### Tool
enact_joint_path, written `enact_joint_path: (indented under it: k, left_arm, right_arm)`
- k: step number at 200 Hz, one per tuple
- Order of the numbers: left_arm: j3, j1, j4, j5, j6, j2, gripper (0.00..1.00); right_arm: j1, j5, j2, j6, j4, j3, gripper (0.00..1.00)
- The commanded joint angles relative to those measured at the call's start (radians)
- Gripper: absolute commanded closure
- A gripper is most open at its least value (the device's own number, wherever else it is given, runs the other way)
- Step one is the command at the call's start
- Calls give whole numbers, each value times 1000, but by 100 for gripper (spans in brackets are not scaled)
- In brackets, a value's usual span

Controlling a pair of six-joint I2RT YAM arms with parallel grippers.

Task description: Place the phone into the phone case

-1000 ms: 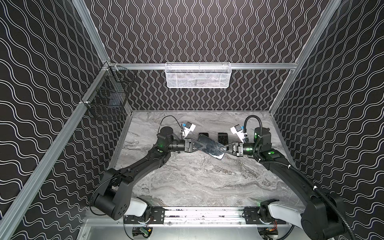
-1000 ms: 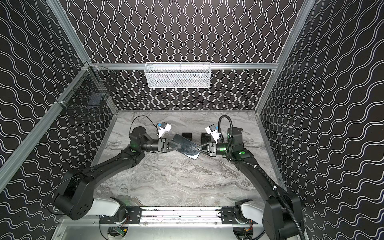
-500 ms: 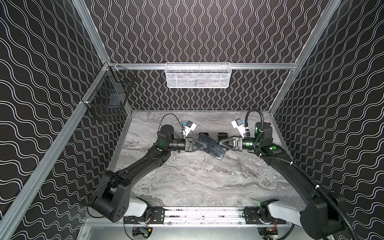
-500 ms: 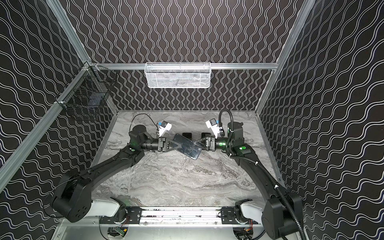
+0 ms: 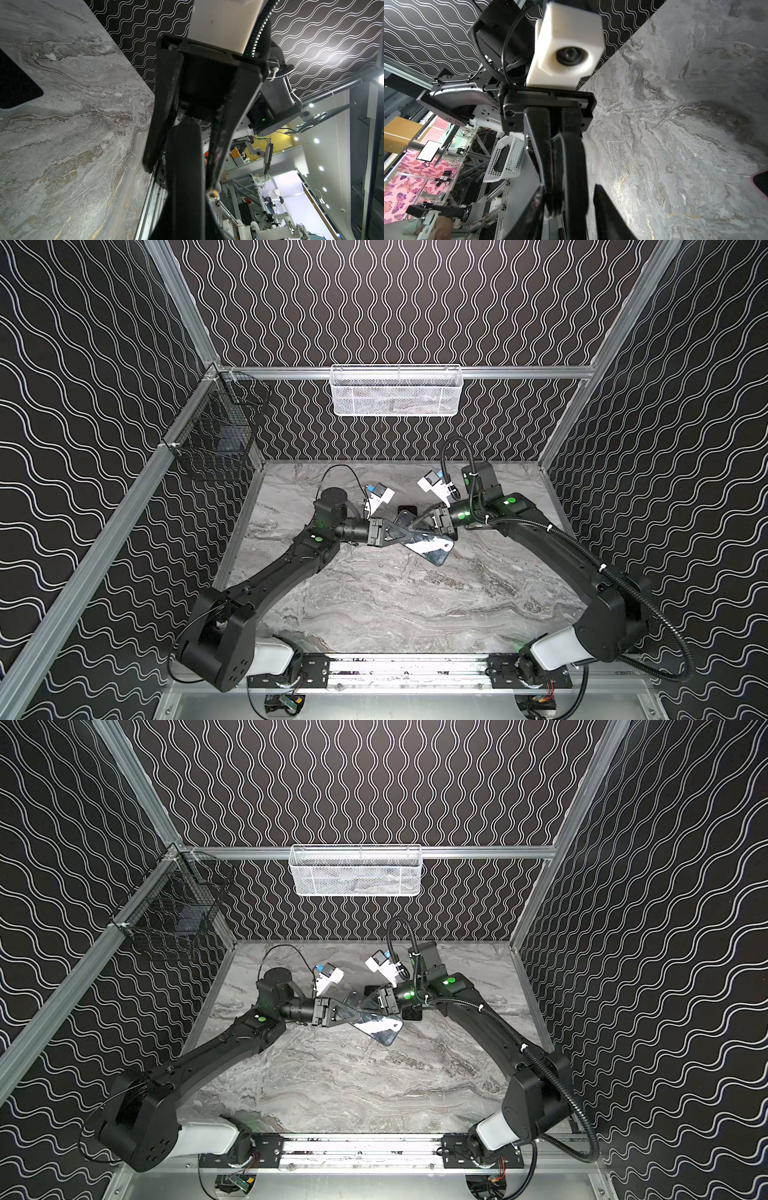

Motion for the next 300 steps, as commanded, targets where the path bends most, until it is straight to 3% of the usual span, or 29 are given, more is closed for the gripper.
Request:
enact_joint_path:
  k: [1,22,43,51,62,81,152,165,187,209,234,250,279,300]
  left_arm:
    - [3,0,31,14,34,-11,100]
    - [0,0,28,11,35,-14,100]
    - [2,1,28,10,39,-16,100]
    - [4,-1,28,10,38,-15,100]
    - [4,-2,29,11,36,-16,100]
    - [8,-5,10,6,50,-18,100]
    - [19,-7,-63,-23,100,-39,100]
    - [25,-5,-129,-63,151,-63,77]
    - [37,-3,-251,-151,240,-107,48]
    - [27,6,-319,-280,291,-169,27]
    - [-6,20,-391,-516,333,-287,8]
    - [-29,29,-457,-729,343,-373,2]
    - [-58,33,-581,-1106,317,-505,2]
    - [-79,33,-631,-1277,286,-576,2]
  right_arm:
    - [4,-16,-11,-6,17,-20,74]
    - [2,-30,-15,5,34,-27,84]
    - [4,-39,-20,23,59,-37,87]
    - [2,-43,-23,34,75,-44,81]
    - [4,-38,-27,56,100,-51,63]
    - [4,-34,-27,82,131,-56,61]
    - [3,-26,-22,167,238,-77,97]
    - [2,2,-23,191,253,-78,100]
    - [1,70,-29,263,302,-82,100]
    - [-2,173,-24,360,355,-86,100]
    - [2,283,9,508,467,-120,100]
    - [14,419,39,591,521,-150,100]
    - [58,744,118,768,665,-232,100]
    - [114,940,208,844,747,-236,100]
